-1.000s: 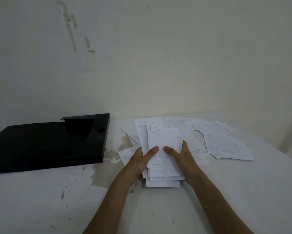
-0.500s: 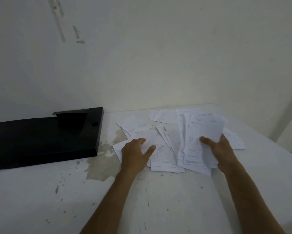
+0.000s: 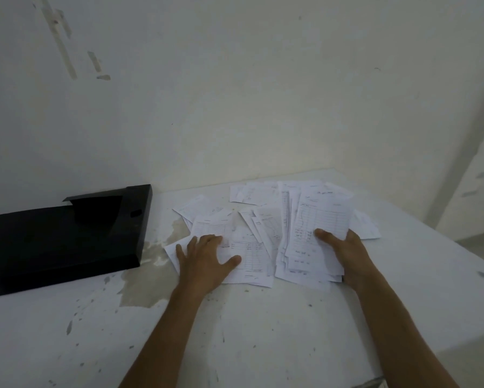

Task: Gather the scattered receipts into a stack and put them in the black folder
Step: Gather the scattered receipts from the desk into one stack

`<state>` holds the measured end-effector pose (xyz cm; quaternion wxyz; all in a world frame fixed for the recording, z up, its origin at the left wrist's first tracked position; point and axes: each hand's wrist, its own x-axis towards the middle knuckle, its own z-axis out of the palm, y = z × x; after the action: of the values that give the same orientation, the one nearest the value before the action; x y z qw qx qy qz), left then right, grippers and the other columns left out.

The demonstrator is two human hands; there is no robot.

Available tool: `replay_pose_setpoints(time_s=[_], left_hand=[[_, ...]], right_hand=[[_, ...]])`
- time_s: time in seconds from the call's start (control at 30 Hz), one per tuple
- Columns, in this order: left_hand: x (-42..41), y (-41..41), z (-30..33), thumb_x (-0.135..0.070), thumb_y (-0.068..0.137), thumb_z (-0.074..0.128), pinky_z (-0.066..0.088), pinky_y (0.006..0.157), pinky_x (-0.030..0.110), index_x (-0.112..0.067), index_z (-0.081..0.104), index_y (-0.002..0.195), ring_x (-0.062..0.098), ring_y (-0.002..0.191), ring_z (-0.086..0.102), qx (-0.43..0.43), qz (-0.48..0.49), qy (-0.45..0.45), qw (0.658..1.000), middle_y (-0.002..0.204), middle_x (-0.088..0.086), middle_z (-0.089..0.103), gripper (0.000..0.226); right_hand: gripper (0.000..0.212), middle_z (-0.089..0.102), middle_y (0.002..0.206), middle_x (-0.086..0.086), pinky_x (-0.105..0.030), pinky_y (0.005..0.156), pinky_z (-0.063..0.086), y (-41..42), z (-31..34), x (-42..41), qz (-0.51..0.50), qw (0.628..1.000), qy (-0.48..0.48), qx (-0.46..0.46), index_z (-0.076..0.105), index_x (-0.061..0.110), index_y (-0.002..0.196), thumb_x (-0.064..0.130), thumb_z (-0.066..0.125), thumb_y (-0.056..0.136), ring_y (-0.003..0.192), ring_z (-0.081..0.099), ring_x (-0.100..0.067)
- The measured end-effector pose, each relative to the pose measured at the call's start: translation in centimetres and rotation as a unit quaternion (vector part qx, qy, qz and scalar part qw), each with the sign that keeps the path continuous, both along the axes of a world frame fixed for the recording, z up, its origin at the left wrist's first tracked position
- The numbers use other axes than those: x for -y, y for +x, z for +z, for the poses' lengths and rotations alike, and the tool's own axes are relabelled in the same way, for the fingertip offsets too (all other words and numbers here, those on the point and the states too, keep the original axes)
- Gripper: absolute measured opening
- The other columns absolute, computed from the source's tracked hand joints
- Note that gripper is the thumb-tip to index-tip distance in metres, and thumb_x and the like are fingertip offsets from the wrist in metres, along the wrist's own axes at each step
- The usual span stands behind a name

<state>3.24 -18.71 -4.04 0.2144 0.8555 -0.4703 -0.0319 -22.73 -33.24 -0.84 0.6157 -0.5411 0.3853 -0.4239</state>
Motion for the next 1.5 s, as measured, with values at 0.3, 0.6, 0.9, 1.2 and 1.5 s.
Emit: replay_pose_setpoints(time_s=[0.3,0.6,0.9,1.2,1.5], left_hand=[[-1.0,1.9,0.4,-0.058,0.097,0.04,0.006,0.122,0.056,-0.026,0.045,0.143,0.029,0.146,0.027,0.007,0.08,-0.059,0.995,0.156,0.006,0.037,0.056],[-1.6,1.5,0.6,-0.077,0.083,0.044,-0.009,0.121,0.055,-0.026,0.012,0.158,0.024,0.154,0.005,-0.009,0.028,0.021,0.999,0.165,-0.002,0.019,0.096],[1.0,-1.3,1.1,-0.081,0.087,0.018,-0.015,0.118,0.059,-0.018,0.006,0.159,0.028,0.153,-0.015,0.045,-0.005,0.12,0.992,0.168,0.002,-0.004,0.096],[1.9,-1.7,1.0,-0.099,0.061,0.027,-0.012,0.114,0.067,-0.036,-0.001,0.157,0.034,0.152,-0.017,0.027,-0.02,0.16,0.987,0.167,0.004,-0.012,0.118],[2.4,-0.7,0.7,-0.088,0.072,0.044,-0.011,0.116,0.064,-0.039,0.021,0.154,0.025,0.154,-0.006,-0.017,-0.041,0.081,0.996,0.167,-0.004,0.006,0.098]], right_hand=[[0.038,0.072,0.117,0.008,-0.022,0.079,0.056,2.6,-0.4,-1.3,0.082,0.994,-0.055,-0.045,0.063,0.023,0.128,0.023,0.072,0.091,0.104,0.07,-0.012],[0.038,0.073,0.117,0.002,-0.031,0.08,0.055,2.1,-0.5,-1.0,0.038,0.999,-0.034,-0.013,0.063,0.017,0.128,0.02,0.071,0.092,0.103,0.07,-0.018],[0.036,0.071,0.12,-0.001,-0.039,0.088,0.056,1.3,-0.9,-0.3,0.0,0.998,-0.057,-0.023,0.062,0.018,0.127,0.02,0.071,0.092,0.107,0.068,-0.023],[0.036,0.073,0.118,-0.002,-0.036,0.086,0.057,1.2,-0.9,-0.1,-0.008,1.0,-0.026,0.012,0.064,0.015,0.127,0.018,0.072,0.092,0.106,0.07,-0.023],[0.031,0.074,0.115,0.001,-0.039,0.088,0.056,1.3,-0.9,0.0,-0.024,0.999,-0.003,0.037,0.065,0.021,0.12,0.017,0.072,0.091,0.106,0.07,-0.022]])
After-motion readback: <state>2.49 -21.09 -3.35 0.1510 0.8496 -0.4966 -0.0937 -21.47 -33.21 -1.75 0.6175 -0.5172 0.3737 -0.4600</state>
